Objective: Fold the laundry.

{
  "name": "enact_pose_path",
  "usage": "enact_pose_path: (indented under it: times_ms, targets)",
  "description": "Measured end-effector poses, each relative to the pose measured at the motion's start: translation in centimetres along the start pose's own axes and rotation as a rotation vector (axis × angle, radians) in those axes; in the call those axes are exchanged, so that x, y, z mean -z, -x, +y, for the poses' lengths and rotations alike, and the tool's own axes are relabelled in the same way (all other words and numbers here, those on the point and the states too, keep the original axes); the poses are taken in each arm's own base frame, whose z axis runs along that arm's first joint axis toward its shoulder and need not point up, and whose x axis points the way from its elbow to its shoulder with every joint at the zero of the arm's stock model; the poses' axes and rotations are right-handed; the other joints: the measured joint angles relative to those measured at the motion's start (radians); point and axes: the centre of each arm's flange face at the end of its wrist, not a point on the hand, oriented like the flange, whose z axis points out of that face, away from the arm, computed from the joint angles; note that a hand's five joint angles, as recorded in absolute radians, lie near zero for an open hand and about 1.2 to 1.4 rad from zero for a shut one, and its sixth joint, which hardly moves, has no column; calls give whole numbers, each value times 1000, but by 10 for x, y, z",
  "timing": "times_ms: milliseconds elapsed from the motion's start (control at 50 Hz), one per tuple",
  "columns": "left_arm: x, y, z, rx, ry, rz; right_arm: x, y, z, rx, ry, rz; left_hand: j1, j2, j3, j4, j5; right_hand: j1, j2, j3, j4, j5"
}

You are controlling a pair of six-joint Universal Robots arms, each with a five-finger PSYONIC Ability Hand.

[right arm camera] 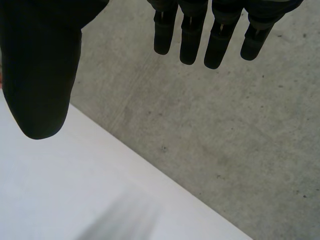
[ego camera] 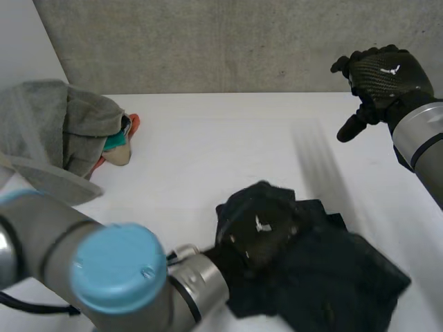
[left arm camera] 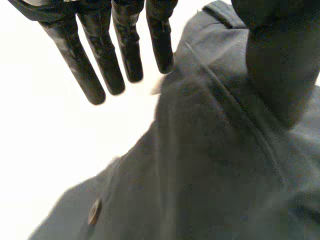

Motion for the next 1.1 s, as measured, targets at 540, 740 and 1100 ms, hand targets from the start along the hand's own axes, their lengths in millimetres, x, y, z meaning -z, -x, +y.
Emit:
enact_pose_path:
  times_ms: [540,740,1100]
  targets:
    - [51,170,-43,20,-44,-558,-1,45,56,7,347,-179,-108,-149,-152,-150,-172,0,0,0,0,0]
    - [53,169,-31,39,-10,-542,-15,70,80,35,383,-266,-108,-149,-152,-150,-172,0,0,0,0,0]
    - [42,171,-20,45,6,-528,-58,130,113,97,334,-376,-135,-185,-191,-185,-197,732,812,800,928,901]
